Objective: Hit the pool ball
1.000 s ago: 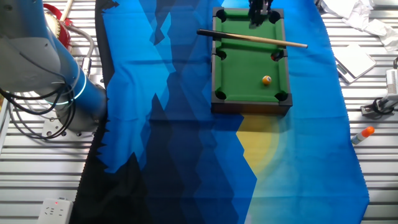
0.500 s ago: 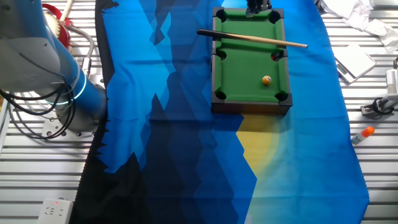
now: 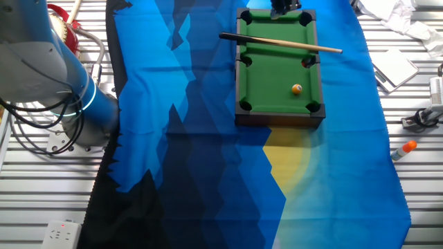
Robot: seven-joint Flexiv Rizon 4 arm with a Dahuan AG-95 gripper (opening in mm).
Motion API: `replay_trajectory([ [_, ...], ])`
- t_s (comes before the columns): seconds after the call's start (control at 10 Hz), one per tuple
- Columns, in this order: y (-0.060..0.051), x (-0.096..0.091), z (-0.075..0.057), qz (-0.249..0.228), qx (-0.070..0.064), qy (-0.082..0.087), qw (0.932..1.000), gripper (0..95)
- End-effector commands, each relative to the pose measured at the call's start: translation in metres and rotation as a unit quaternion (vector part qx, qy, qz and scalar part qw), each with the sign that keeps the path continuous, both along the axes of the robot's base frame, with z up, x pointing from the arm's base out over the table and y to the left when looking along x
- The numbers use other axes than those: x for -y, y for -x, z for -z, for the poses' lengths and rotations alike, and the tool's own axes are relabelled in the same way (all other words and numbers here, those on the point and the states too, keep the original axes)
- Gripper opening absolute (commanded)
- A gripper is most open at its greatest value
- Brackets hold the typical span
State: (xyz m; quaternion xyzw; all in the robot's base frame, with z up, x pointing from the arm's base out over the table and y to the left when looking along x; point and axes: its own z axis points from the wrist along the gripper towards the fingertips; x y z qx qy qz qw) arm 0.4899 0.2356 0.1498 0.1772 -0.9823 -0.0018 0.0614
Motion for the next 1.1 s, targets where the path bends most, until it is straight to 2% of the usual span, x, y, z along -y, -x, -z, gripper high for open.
replay_trajectory([
  [0.1,0.001,0.000,0.001,-0.027,-0.001,0.002,0.9996,19.0],
  [0.2,0.001,0.000,0.001,-0.022,-0.002,0.005,0.9998,38.0],
  [0.8,0.004,0.001,0.007,-0.026,-0.002,0.009,0.9996,38.0],
  [1.1,0.013,0.000,0.016,-0.014,-0.001,0.012,0.9998,38.0],
])
